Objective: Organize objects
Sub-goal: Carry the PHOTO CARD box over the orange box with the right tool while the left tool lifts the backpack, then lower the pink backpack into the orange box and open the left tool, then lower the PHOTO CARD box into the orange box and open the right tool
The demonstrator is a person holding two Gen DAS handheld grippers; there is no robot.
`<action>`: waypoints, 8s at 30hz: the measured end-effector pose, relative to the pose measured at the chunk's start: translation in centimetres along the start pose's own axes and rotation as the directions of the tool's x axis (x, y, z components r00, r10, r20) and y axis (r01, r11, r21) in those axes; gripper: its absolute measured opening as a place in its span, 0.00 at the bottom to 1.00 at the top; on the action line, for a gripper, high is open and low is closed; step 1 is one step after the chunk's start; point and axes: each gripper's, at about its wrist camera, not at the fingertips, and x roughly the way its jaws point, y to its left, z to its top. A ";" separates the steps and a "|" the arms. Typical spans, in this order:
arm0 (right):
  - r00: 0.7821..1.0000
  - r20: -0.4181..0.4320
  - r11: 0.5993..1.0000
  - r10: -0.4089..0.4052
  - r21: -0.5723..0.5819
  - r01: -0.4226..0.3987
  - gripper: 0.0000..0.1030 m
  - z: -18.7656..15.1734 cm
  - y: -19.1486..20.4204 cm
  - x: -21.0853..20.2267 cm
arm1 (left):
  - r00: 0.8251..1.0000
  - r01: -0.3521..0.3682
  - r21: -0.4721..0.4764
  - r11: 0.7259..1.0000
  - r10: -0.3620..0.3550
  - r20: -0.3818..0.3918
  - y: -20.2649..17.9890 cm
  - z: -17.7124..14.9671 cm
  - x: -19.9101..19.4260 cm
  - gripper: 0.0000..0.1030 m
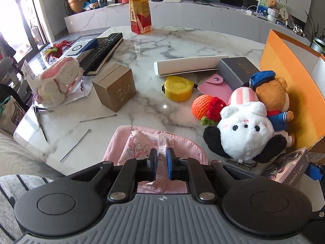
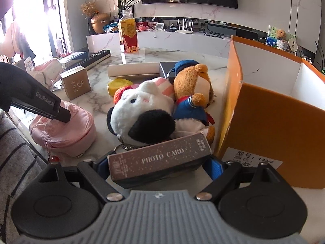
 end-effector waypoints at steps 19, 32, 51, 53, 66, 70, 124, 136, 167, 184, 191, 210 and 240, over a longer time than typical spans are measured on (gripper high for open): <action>0.983 0.179 0.995 -0.036 0.097 0.019 0.87 3.8 -2.3 -9.9 | 0.980 0.097 0.059 0.994 -0.106 0.168 -1.7 -1.3 -3.2 0.12; 0.927 0.166 0.919 -0.337 0.270 0.286 0.87 6.9 -9.3 -8.1 | 0.981 0.125 0.072 0.990 -0.134 0.142 -1.8 -1.1 -2.7 0.13; 0.954 -0.155 0.943 -0.256 0.178 0.282 0.87 3.8 -10.3 -7.6 | 0.976 0.156 0.083 0.984 -0.166 0.142 -2.0 -1.1 -2.9 0.16; 0.963 -0.189 0.953 -0.189 0.202 0.227 0.87 3.6 -10.3 -7.8 | 0.977 0.158 0.075 0.985 -0.167 0.132 -1.9 -1.1 -2.9 0.11; 0.968 -0.241 0.959 -0.073 0.249 0.135 0.87 3.2 -11.4 -4.9 | 0.979 0.165 0.131 0.978 -0.178 0.095 -2.9 -1.4 -2.1 0.01; 0.969 -0.226 0.966 -0.099 0.213 0.148 0.87 3.4 -11.5 -4.9 | 0.976 0.176 0.149 0.973 -0.193 0.105 -3.1 -1.4 -2.0 0.01; 0.986 -0.167 0.979 -0.015 0.200 0.049 0.87 4.3 -15.1 -7.7 | 0.931 0.234 0.160 0.959 -0.269 0.246 -9.6 3.8 -11.7 0.10; 0.983 -0.184 0.988 0.015 0.156 0.014 0.87 3.8 -17.7 -8.5 | 0.866 0.386 0.373 0.844 -0.471 0.170 -17.0 3.4 -10.8 0.11; 0.913 -0.393 0.964 0.112 -0.180 -0.196 0.87 5.0 -18.1 -6.6 | 0.817 0.520 0.852 -0.057 -0.258 -0.516 -24.2 3.2 -3.8 0.10; 0.875 -0.451 0.925 0.173 -0.231 -0.302 0.87 5.9 -17.5 -5.8 | 0.882 0.386 0.918 0.092 -0.329 -0.338 -19.9 3.0 -3.5 0.74; 0.840 -0.534 0.877 0.093 -0.355 -0.323 0.87 6.7 -16.9 -4.7 | 0.883 0.437 0.667 0.603 -0.430 -0.189 -13.8 3.6 -6.1 0.77; 0.708 -0.688 0.786 -0.156 -0.521 -0.333 0.87 6.2 -12.5 1.7 | 0.962 0.263 0.197 0.944 -0.243 -0.123 -6.4 -1.7 -1.5 0.70; 0.826 -0.564 0.983 -0.012 -0.156 -0.093 0.51 9.5 -20.2 -2.6 | 0.991 0.105 0.066 0.992 -0.099 -0.092 -6.9 1.1 -0.1 0.70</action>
